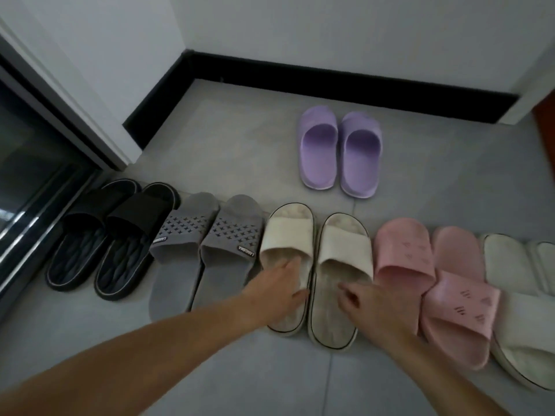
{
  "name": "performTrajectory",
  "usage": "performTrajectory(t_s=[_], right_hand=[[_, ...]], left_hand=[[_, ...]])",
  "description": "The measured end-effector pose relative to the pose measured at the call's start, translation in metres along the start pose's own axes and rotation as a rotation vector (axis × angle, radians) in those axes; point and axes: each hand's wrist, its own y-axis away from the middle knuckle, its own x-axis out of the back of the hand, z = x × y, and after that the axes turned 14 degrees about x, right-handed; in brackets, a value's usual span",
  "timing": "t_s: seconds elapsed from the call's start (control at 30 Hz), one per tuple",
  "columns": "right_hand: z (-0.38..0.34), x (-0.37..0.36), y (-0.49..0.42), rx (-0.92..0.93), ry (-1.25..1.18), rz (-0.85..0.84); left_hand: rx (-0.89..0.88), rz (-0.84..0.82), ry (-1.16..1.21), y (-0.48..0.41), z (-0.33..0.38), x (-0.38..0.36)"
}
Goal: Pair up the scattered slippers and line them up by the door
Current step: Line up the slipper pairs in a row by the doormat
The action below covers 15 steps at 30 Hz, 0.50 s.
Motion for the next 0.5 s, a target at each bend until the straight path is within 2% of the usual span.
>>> performTrajectory(t_s=[0.07,0.17,0.3,0.5], right_hand=[[-0.008,-0.018,-0.004,-0.109,-0.180,0.020],[-0.015,-0.033,-0.026,-0.267,-0.454,0.164],[-0.016,-0.037,-0.048,-0.363,-0.428,0.115],[-0.014,-0.040,-0.048,-0.356,-0.435,0.184]], left_hand=[[0.120,0.034,0.108,-0.018,0.017,-0.009],[0.148,0.056,0.044,-0.037,0.024,-0.024],[0.175,0.139,0.020,-0.044,0.020,-0.036],[0.234,0.218,0.104,-0.046,0.026,-0.044]])
